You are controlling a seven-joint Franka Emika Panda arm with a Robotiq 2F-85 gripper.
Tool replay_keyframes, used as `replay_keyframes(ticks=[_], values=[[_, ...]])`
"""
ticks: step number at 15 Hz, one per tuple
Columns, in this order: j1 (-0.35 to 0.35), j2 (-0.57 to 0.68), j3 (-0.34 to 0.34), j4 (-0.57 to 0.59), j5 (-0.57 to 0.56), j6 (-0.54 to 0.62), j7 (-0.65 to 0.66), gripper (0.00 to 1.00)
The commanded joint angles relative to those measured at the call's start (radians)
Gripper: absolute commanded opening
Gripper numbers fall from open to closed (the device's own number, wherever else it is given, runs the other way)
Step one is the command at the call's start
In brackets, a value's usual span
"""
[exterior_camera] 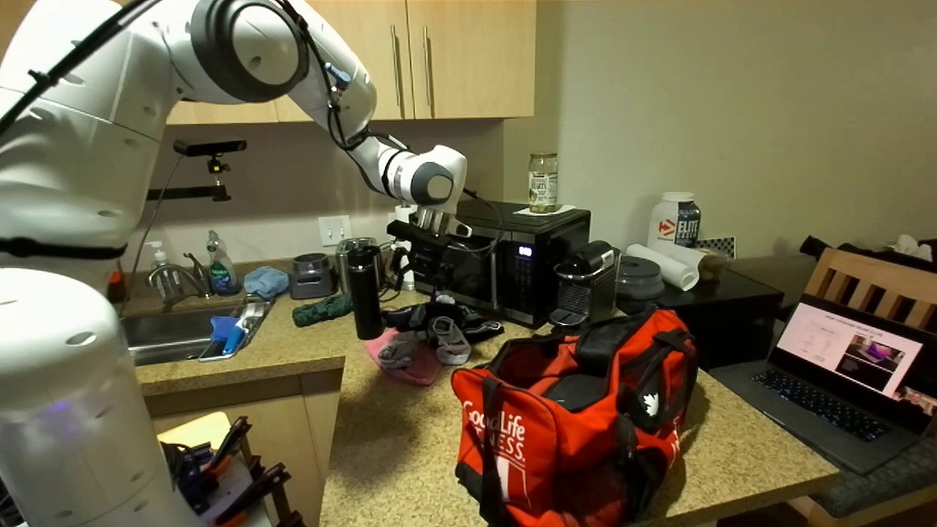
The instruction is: Pick up the pair of socks and put it in the bag
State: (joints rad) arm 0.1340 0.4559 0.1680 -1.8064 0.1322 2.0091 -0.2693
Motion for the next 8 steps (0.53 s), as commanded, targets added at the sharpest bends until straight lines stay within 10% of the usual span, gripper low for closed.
replay_keyframes(ticks=[1,8], values=[[0.002,0.050,0.003,0.046,-0.015,0.010,0.010,1.00],[-0.007,0.078,0.003,0.038,0.000,0.006,0.019,1.00]])
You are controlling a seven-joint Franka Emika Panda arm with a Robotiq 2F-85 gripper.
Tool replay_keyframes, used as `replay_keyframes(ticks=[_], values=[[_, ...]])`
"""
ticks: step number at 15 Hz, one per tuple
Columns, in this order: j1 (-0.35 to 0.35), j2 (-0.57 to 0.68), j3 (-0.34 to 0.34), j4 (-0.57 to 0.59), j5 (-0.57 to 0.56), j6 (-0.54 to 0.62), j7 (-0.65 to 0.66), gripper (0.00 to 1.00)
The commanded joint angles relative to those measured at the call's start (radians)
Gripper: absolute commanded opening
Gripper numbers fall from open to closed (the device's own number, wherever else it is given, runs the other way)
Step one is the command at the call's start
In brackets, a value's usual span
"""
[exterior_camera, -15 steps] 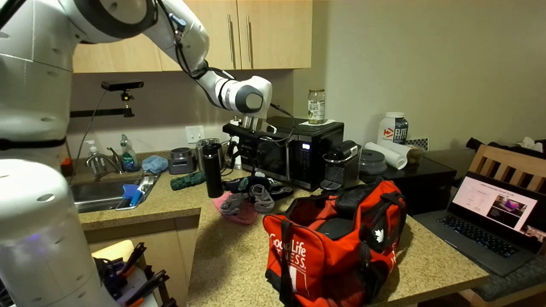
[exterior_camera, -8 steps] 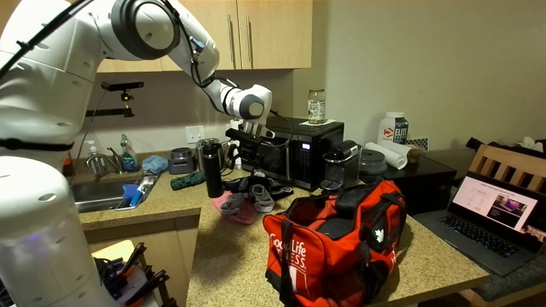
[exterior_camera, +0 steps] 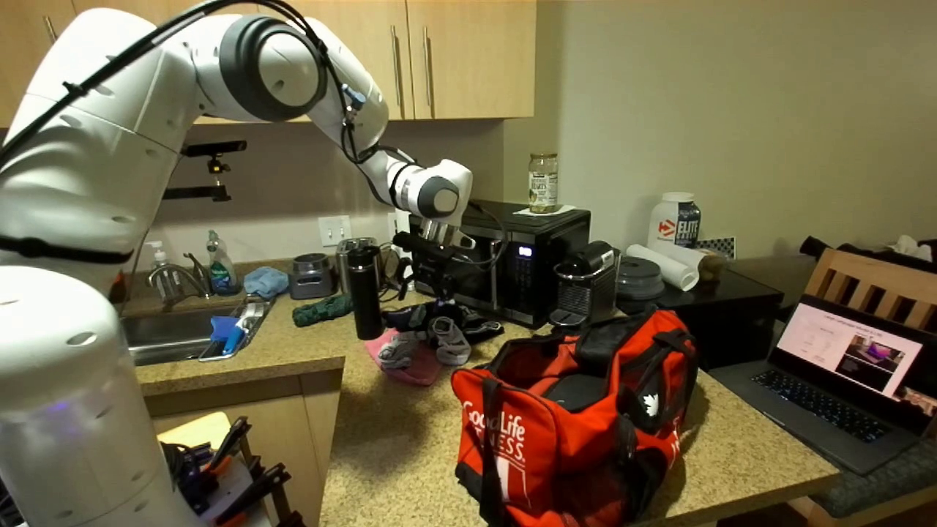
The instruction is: Pick up the pair of socks and put it in the bag
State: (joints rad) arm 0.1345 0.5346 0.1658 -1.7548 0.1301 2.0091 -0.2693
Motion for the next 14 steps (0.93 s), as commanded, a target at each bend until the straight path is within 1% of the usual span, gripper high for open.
replay_keyframes(ticks=[1,9,14], values=[[-0.006,-0.001,0.005,-0.022,0.001,0.010,0.021,1.00],[0.010,-0.020,0.001,-0.096,-0.008,0.045,0.071,1.00],[0.043,-0.029,0.001,-0.146,-0.023,0.090,0.129,1.00]])
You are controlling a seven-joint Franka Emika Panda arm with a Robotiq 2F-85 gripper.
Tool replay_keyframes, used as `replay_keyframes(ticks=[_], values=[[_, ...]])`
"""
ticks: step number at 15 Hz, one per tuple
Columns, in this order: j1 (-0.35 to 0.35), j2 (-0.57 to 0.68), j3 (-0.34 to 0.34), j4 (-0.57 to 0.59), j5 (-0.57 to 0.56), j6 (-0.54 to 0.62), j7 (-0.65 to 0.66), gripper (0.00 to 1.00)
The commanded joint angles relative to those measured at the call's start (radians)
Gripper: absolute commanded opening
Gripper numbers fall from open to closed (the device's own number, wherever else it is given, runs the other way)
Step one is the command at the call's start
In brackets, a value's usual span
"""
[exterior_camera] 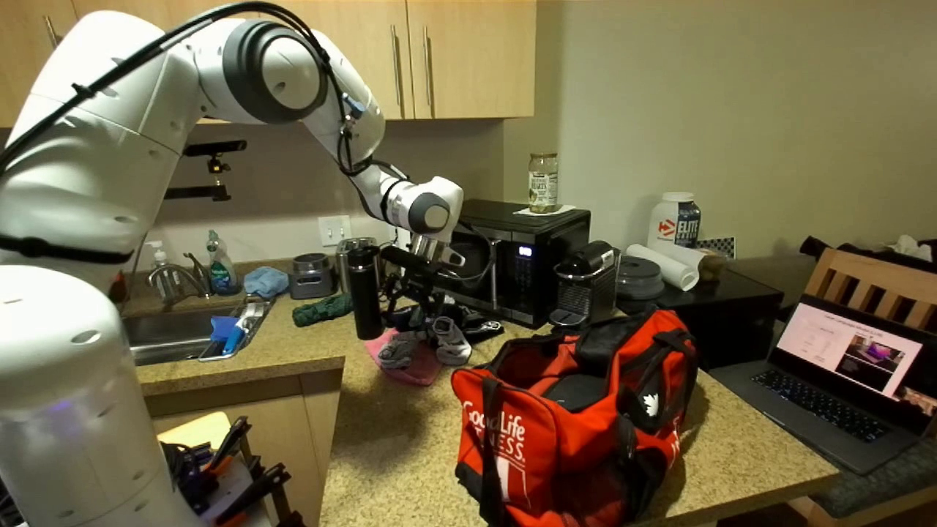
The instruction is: Pick up the pair of socks and put it in the bag
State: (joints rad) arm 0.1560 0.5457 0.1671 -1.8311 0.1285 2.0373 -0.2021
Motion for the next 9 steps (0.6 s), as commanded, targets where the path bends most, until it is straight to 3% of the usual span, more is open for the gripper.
replay_keyframes(ticks=[1,9], values=[[0.033,-0.039,-0.004,-0.077,-0.030,0.078,0.085,1.00],[0.080,-0.025,-0.028,-0.106,-0.092,0.192,0.228,1.00]])
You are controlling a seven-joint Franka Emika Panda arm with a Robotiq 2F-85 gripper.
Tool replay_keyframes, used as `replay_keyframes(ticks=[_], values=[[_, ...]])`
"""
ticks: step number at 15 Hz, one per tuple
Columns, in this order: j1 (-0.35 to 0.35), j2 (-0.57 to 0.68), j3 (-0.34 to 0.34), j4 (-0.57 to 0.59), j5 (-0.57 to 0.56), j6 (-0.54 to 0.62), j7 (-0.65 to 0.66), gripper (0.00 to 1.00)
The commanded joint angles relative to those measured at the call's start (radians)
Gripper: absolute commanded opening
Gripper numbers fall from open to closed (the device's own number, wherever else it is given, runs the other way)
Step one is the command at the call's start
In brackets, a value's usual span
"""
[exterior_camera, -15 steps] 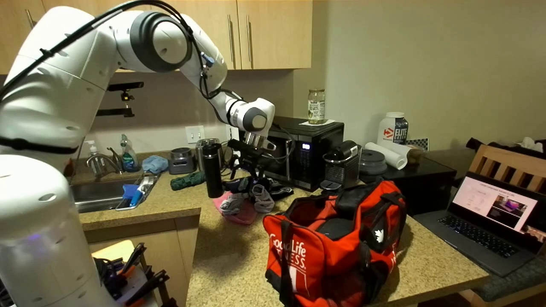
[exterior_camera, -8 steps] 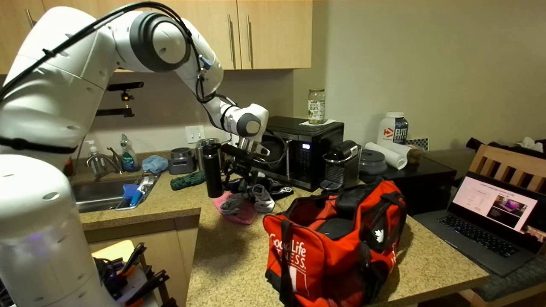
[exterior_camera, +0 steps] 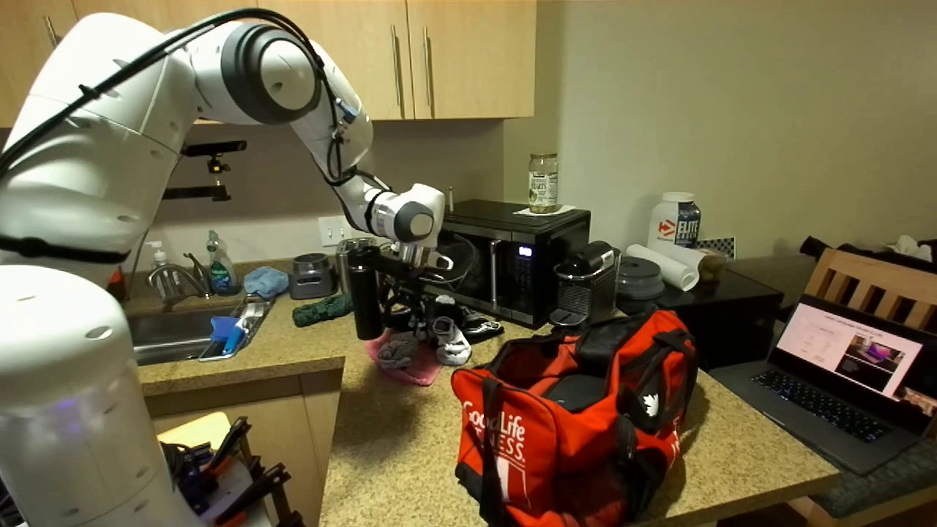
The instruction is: Pick up the pair of socks and put it in the bag
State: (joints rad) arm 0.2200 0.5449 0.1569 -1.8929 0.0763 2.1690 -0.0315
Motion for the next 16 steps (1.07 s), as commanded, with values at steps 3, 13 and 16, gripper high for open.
replay_keyframes(ticks=[3,13,16], values=[[0.028,-0.015,-0.034,-0.055,-0.077,0.098,0.103,1.00],[0.055,0.047,-0.001,-0.051,-0.041,0.131,0.181,1.00],[0.068,0.046,-0.007,-0.060,-0.056,0.176,0.188,1.00]])
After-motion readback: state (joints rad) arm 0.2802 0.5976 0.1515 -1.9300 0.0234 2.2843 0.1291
